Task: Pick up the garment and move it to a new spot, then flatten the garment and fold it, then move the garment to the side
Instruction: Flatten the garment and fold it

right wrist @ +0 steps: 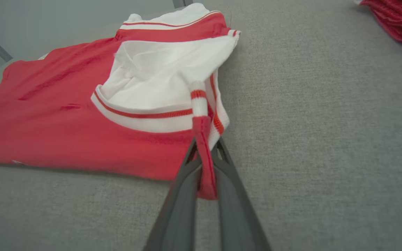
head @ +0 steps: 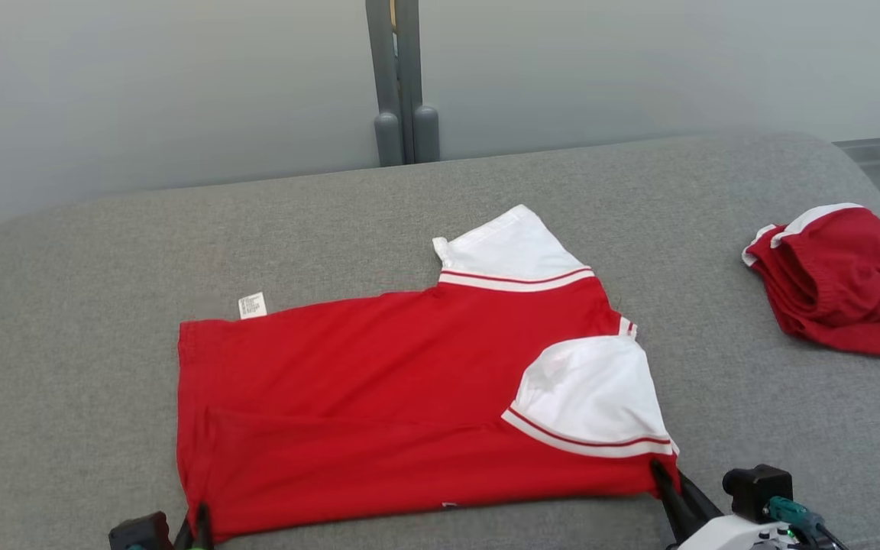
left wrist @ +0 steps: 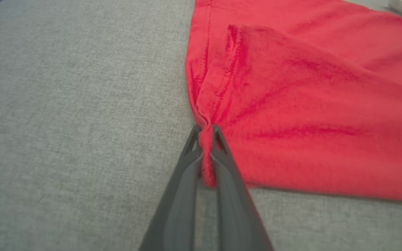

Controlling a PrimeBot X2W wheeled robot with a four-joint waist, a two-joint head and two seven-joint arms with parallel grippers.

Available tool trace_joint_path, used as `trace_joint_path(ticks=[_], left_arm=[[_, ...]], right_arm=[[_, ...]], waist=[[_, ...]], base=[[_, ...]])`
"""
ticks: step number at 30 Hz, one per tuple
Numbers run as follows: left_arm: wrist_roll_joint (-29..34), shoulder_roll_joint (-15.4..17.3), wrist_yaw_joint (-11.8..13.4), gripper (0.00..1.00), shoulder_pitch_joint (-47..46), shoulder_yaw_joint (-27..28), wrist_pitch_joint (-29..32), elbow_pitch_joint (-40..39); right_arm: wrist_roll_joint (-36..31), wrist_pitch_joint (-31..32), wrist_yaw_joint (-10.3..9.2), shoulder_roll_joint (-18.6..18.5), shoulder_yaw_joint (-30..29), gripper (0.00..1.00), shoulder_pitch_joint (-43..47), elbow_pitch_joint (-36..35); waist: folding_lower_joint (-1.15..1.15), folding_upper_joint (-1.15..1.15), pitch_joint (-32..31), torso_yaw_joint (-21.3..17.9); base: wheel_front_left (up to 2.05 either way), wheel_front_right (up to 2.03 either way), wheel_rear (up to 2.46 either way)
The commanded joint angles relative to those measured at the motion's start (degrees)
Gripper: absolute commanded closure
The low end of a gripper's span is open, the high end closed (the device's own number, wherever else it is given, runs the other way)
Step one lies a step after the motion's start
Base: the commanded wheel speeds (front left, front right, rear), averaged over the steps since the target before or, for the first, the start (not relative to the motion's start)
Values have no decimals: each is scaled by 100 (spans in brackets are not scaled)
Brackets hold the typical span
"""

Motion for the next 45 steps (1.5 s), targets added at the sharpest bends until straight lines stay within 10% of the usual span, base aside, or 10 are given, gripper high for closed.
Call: trace_joint_path(ticks=[1,10,11,12,23,45], left_arm=[[58,71,50,100,96,29,6,31],[125,21,78,100,353,157,14,209],[140,15,81,96,343,153,14,222],[148,11,113,2,321,165,15,215],[395,100,44,0,-460,365,5,-937],[332,599,-306,0,-3428,59,221,1280]], right_arm=[[44,2,-10,-39,18,100,63,-30],[118,3,-10,-102,78,100,254,-90],[121,3,-10,-99,0,55,259,-74],[123,3,-10,-85,-64,0,256,-71],[-302,3,-10,-160,-931,0,-522,-696],[-104,92,-10,-277,321,0,-3660,438]], waist=[[0,0,-93,-79],[0,0,-32,-63],[0,0,-22,-46],[0,0,-10,-24],[0,0,699,159],[0,0,2087,46]], base=[[0,0,0],[0,0,0],[0,0,0],[0,0,0],[0,0,0],[0,0,0]])
